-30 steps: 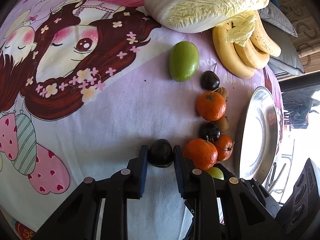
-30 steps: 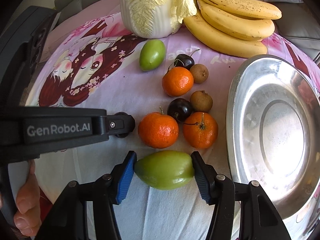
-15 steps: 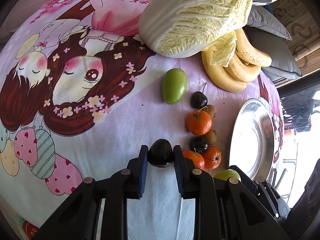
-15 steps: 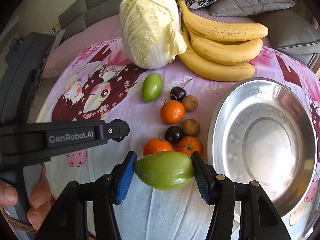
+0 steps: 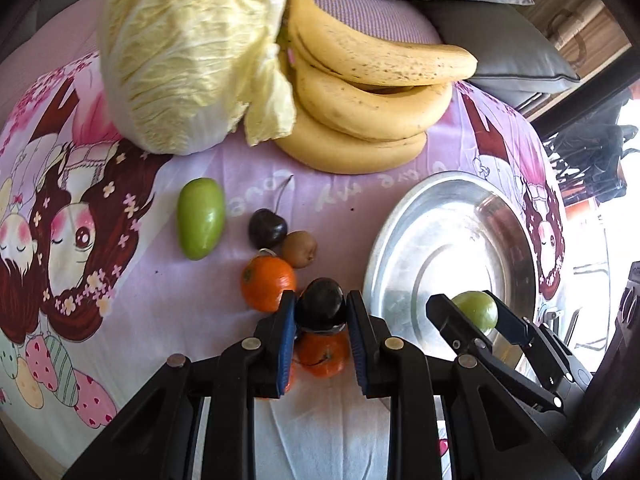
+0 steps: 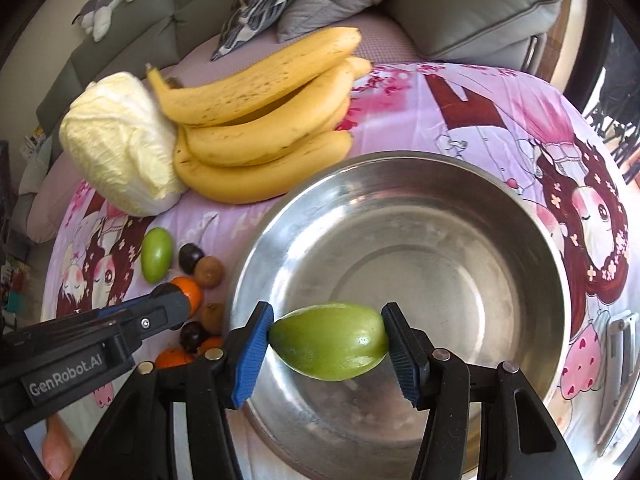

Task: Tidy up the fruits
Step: 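Carry the plum with the left tool and the pear with the right tool into the steel bowl, releasing both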

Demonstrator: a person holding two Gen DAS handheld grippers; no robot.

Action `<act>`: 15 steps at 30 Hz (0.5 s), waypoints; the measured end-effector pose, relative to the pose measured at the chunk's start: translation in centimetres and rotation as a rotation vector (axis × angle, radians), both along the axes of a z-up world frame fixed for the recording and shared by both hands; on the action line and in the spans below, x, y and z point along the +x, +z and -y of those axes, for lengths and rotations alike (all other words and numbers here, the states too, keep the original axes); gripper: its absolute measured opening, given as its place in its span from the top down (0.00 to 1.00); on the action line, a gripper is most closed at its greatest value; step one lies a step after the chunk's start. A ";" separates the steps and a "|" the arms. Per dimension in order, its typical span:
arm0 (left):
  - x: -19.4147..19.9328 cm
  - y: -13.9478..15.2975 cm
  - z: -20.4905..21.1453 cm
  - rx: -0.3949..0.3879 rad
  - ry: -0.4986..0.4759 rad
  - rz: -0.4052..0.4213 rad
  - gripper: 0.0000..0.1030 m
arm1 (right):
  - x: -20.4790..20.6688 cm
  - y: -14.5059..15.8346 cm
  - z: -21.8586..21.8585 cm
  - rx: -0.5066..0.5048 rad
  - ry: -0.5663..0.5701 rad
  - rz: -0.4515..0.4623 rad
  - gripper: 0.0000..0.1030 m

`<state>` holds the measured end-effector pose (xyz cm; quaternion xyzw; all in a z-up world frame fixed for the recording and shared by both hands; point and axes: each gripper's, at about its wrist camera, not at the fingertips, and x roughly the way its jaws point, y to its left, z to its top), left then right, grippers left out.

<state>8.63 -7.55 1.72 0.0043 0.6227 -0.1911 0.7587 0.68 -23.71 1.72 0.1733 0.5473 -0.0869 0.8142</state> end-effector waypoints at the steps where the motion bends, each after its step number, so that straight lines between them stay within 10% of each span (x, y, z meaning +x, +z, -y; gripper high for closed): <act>1: 0.0 0.0 0.8 0.007 -0.016 0.001 0.75 | 0.1 -0.1 0.7 -0.013 -0.021 -0.005 0.43; 15: -0.4 -0.9 6.3 0.116 -0.109 0.049 0.74 | -0.5 -2.3 6.7 -0.008 -0.176 -0.065 0.43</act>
